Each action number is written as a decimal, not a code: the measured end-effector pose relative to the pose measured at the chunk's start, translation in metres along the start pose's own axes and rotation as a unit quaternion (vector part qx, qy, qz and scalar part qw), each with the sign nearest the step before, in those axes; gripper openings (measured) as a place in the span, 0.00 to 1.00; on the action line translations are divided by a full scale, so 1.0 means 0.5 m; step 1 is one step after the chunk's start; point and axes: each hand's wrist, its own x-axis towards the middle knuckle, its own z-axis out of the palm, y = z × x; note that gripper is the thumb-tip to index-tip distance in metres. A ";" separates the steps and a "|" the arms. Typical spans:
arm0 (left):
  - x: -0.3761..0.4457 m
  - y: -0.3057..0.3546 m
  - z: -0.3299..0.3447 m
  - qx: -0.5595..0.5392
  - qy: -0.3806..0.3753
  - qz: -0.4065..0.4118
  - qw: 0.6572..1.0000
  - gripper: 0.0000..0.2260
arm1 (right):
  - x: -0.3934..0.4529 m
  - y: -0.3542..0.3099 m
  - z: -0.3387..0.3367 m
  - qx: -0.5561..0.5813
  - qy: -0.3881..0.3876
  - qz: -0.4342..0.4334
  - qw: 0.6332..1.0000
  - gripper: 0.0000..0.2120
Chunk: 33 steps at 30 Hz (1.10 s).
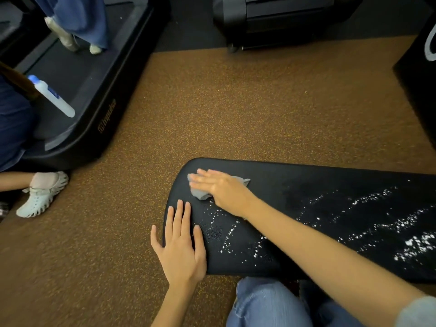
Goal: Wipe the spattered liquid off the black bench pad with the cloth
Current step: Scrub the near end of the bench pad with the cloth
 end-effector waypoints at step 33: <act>0.001 0.004 -0.005 -0.004 -0.006 -0.005 1.000 0.24 | 0.042 0.017 -0.051 -0.146 0.021 0.154 0.977 0.15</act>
